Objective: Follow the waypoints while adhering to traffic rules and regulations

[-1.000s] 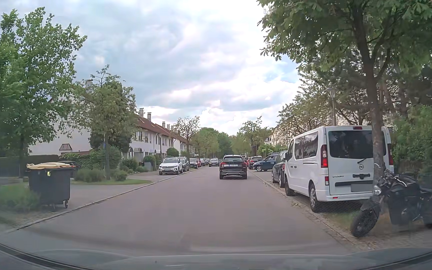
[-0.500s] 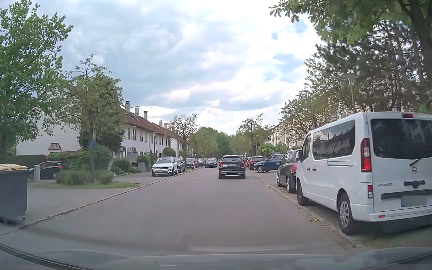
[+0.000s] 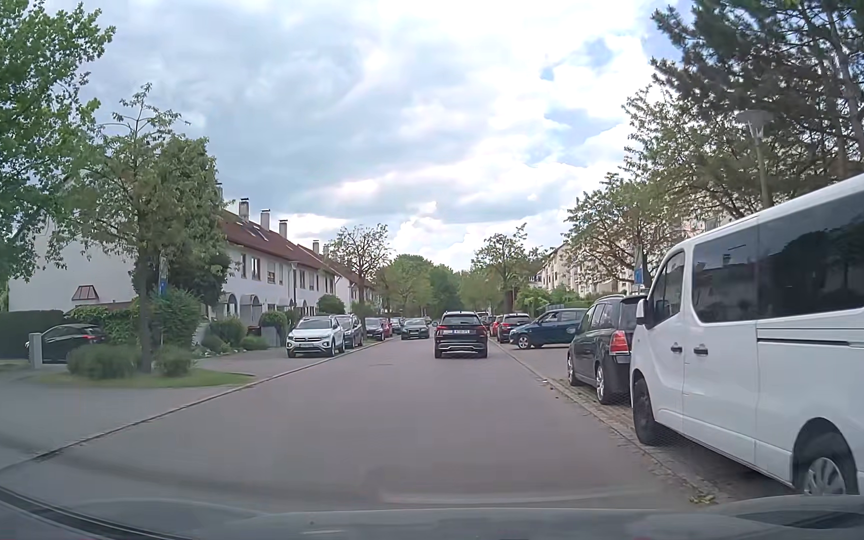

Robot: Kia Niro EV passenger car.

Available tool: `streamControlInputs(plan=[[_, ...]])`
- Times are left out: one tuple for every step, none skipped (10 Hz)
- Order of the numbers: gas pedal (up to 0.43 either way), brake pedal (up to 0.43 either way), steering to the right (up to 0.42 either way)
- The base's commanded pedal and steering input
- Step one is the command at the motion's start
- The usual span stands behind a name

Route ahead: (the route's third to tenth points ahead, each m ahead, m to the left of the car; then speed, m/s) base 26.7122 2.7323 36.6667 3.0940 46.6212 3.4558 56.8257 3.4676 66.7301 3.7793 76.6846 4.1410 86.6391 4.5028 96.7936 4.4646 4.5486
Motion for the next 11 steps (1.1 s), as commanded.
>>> streamControlInputs(plan=[[0.047,0.018,0.003],[0.0,0.018,0.003],[0.0,0.018,0.003],[0.0,0.018,0.0],[0.0,0.018,-0.003],[0.0,0.018,-0.003],[0.0,0.018,-0.003],[0.0,0.018,-0.003],[0.0,0.018,-0.003],[0.0,0.018,-0.002],[0.0,0.018,-0.003]])
